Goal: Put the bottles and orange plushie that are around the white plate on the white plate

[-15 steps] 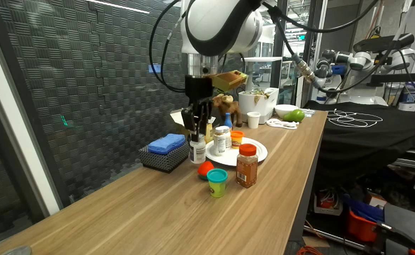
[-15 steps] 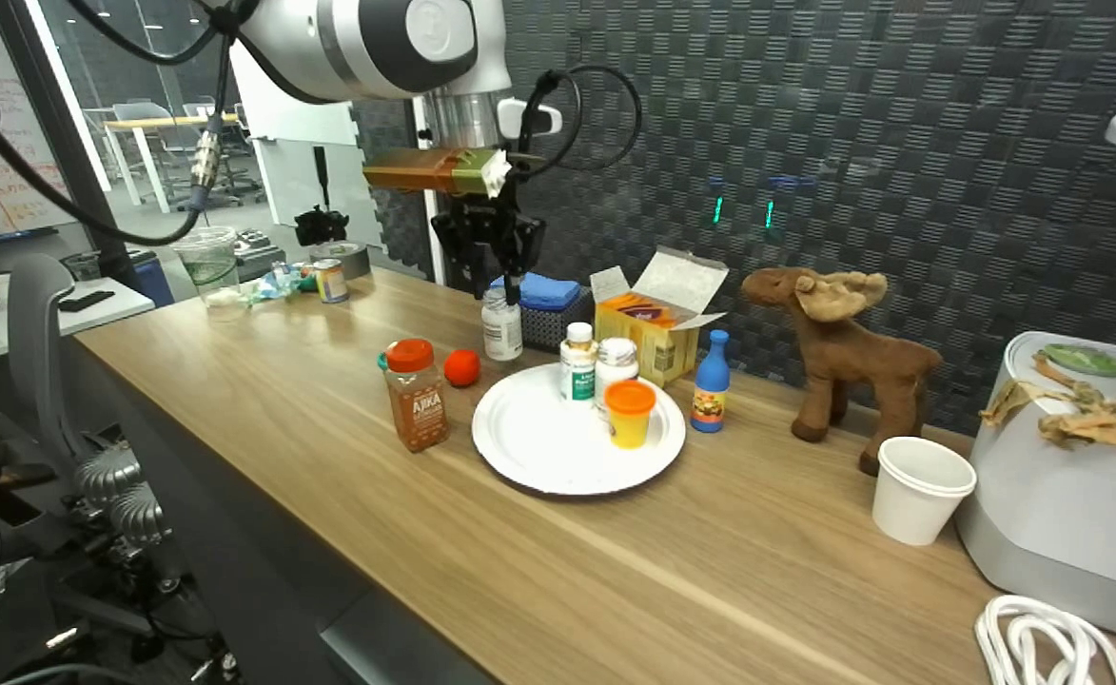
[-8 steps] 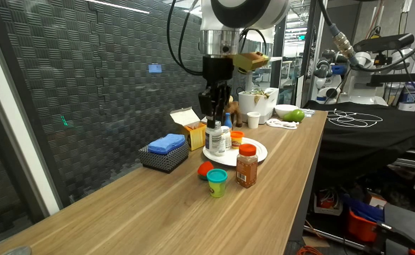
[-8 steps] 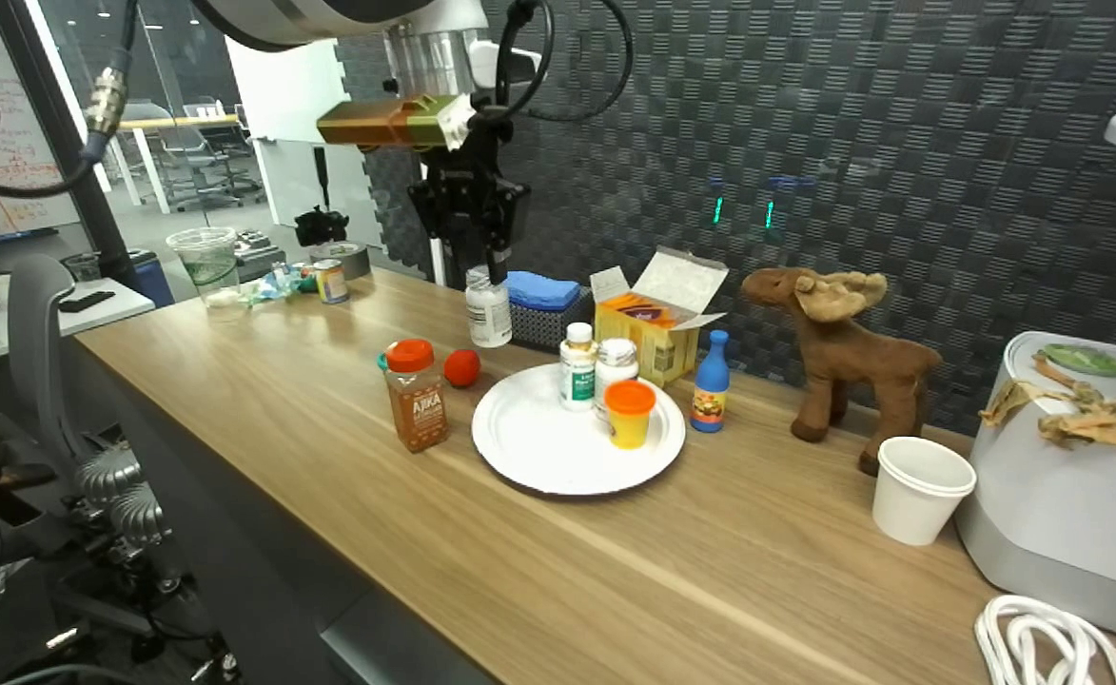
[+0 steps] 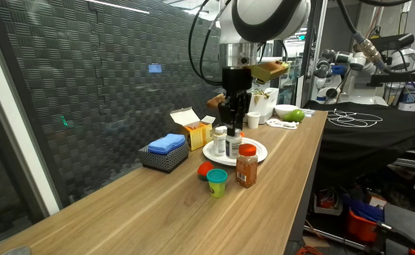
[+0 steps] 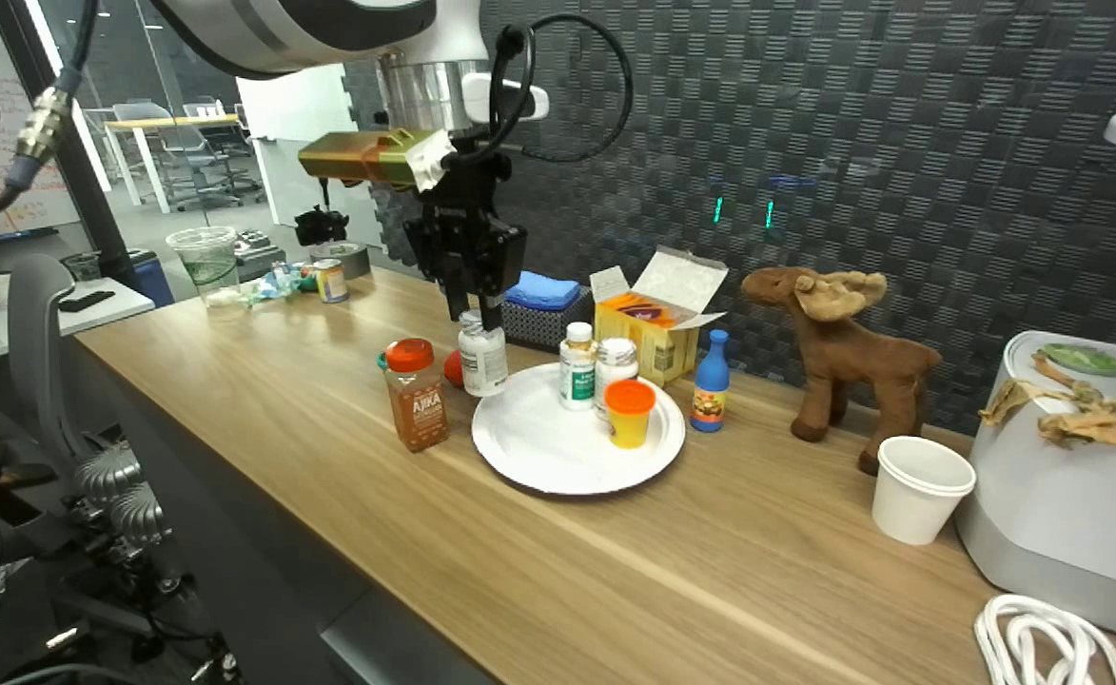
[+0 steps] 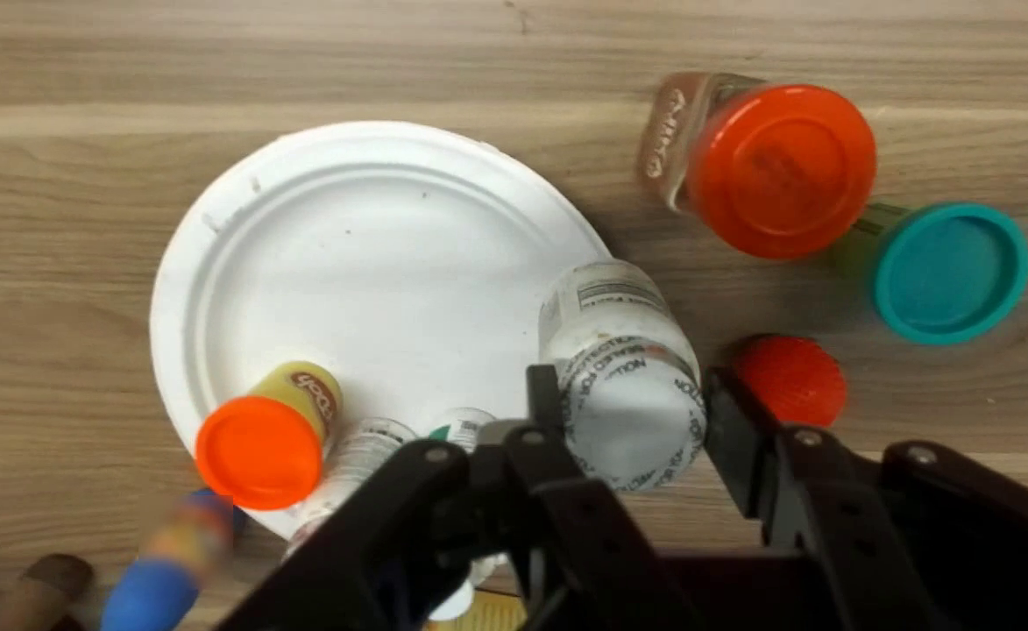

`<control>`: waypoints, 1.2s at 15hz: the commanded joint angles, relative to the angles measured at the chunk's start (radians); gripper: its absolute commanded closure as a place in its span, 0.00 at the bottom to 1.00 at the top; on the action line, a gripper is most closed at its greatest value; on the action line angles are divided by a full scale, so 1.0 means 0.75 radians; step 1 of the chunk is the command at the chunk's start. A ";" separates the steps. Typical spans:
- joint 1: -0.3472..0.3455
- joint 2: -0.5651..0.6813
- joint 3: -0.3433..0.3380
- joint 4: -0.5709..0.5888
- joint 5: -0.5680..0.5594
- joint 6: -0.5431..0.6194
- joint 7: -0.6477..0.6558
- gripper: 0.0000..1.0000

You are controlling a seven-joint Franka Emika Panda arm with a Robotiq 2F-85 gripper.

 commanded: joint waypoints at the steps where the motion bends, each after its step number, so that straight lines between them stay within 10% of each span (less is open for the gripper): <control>1: -0.017 -0.021 -0.025 -0.041 -0.055 0.062 0.106 0.81; 18: -0.028 0.165 -0.038 0.081 -0.026 0.128 0.121 0.81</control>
